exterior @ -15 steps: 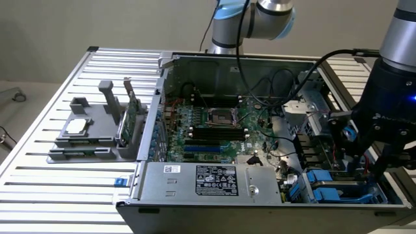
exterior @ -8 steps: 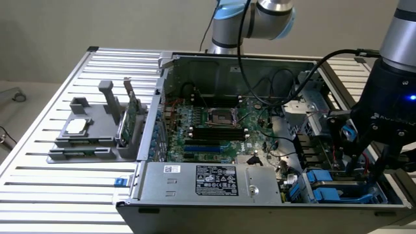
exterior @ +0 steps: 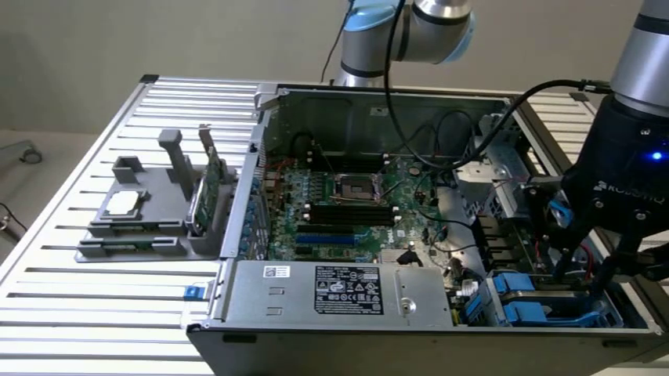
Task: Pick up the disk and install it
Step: 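Insert the first disk wire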
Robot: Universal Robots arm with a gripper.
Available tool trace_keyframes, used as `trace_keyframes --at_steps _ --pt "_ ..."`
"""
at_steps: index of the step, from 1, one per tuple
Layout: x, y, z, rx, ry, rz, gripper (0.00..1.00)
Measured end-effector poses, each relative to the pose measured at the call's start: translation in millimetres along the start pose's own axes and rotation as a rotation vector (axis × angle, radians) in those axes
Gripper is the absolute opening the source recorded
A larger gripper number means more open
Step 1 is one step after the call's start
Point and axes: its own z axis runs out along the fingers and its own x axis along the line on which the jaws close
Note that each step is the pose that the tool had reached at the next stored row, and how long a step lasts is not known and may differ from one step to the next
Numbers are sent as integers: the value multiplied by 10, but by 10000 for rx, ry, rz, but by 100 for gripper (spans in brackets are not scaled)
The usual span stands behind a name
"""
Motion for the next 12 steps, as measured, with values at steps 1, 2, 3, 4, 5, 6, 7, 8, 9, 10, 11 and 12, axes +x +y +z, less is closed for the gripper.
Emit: trace_keyframes --at_steps 1,2,3,4,5,6,7,8,9,10,11,12 --pt "0 0 1 26 14 118 37" --pt "0 0 2 50 28 232 37" --pt "1 0 3 73 41 337 37" --pt "0 0 3 93 53 432 37" --pt "0 1 4 108 65 512 37" --pt "0 2 4 117 75 569 37" --pt "-1 3 5 121 83 607 37" --pt "-5 5 5 120 90 626 37" --pt "-8 7 5 119 98 637 37" --pt "-13 11 5 115 107 644 37" --pt "-20 17 5 112 119 646 37" --pt "-29 24 5 109 129 647 37"
